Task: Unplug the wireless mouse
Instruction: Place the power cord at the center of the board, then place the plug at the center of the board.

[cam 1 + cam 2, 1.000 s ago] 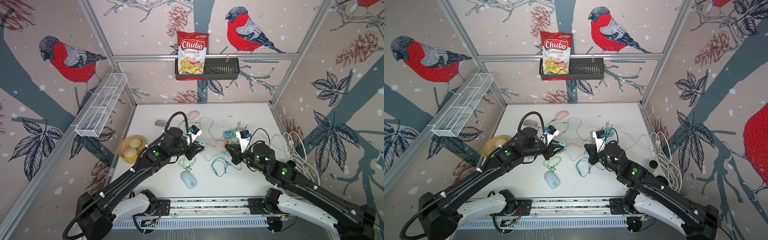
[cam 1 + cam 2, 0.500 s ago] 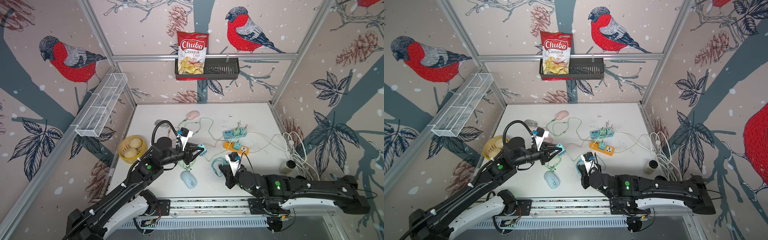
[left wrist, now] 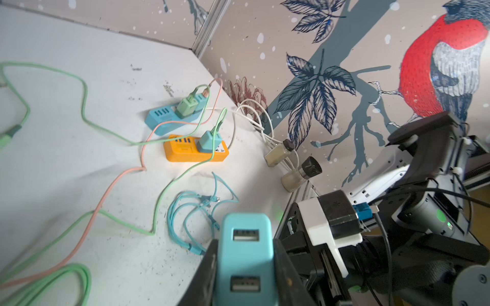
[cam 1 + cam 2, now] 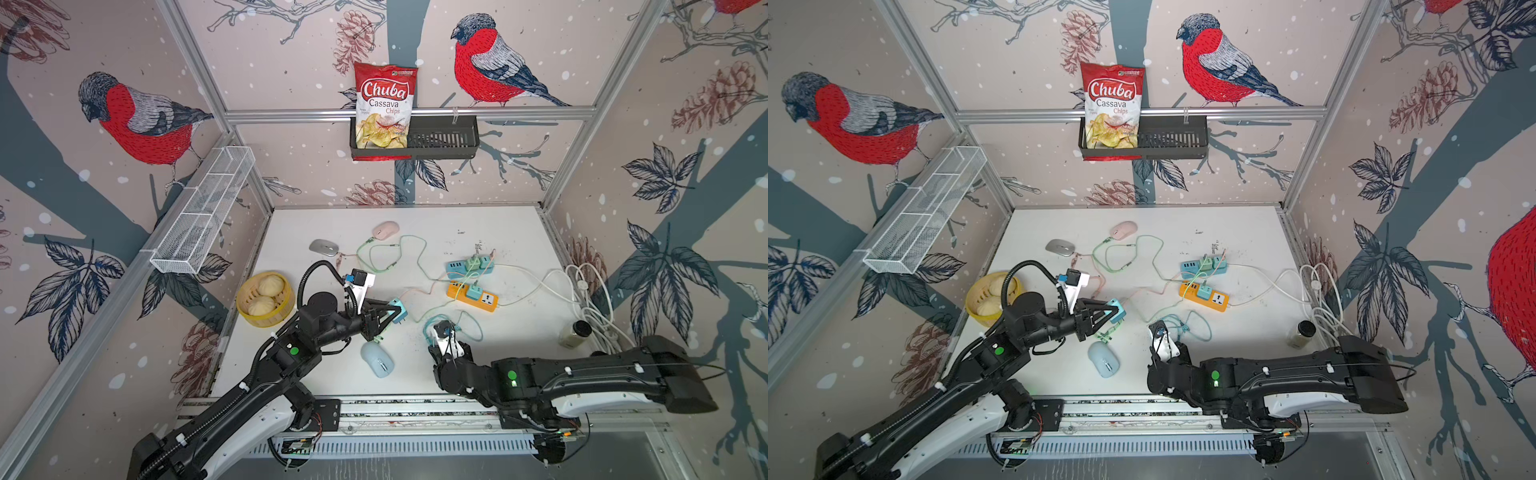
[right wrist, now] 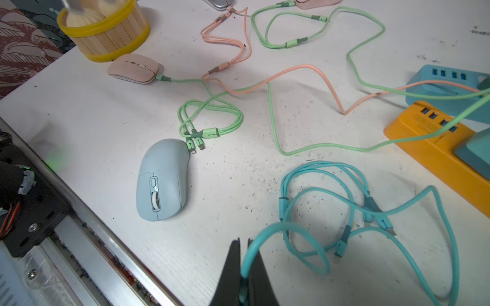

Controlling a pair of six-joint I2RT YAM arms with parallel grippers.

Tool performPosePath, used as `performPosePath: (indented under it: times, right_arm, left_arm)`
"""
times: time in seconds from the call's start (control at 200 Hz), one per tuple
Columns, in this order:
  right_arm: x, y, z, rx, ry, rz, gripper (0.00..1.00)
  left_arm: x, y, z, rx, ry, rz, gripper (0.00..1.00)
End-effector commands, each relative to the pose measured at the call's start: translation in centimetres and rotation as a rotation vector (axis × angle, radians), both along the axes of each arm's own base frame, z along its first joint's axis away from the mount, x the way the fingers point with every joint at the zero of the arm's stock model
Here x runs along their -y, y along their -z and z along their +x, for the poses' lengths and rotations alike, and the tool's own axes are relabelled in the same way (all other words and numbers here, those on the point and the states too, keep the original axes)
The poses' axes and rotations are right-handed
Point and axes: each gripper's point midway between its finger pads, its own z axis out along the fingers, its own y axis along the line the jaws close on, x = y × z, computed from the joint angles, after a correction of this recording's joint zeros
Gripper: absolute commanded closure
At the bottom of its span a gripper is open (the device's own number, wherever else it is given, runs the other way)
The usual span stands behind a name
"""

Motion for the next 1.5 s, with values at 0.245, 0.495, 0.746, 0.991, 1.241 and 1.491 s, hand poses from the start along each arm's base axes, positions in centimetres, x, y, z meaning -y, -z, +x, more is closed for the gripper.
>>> performPosePath:
  times: [0.245,0.495,0.746,0.991,1.241,1.491]
  right_arm:
    - [1.4,3.3,3.7,-0.224,0.098,0.076,0.9]
    - [2.9,5.6,4.2,-0.292,0.149,0.007,0.29]
    - [3.1,1.0,2.4,-0.233,0.059,0.092,0.27]
    - [3.2,-2.8,0.5,-0.336,-0.078,0.279,0.24]
    - [5.3,-3.1,2.3,-0.271,-0.005,0.243,0.21]
    - [7.9,-0.1,5.8,-0.252,0.216,0.125,0.0]
  left_arm:
    - [-0.8,2.6,1.1,-0.122,-0.111,-0.032,1.0]
    - [-0.9,3.1,2.0,-0.147,-0.159,-0.043,1.0]
    - [-1.9,6.9,0.3,-0.44,-0.21,-0.035,1.0]
    - [0.2,10.6,-0.4,-0.549,-0.153,0.023,1.0]
    - [4.9,13.0,-1.2,-0.582,-0.017,0.152,1.0]
    - [7.5,17.3,-3.3,-0.679,0.097,0.265,1.0]
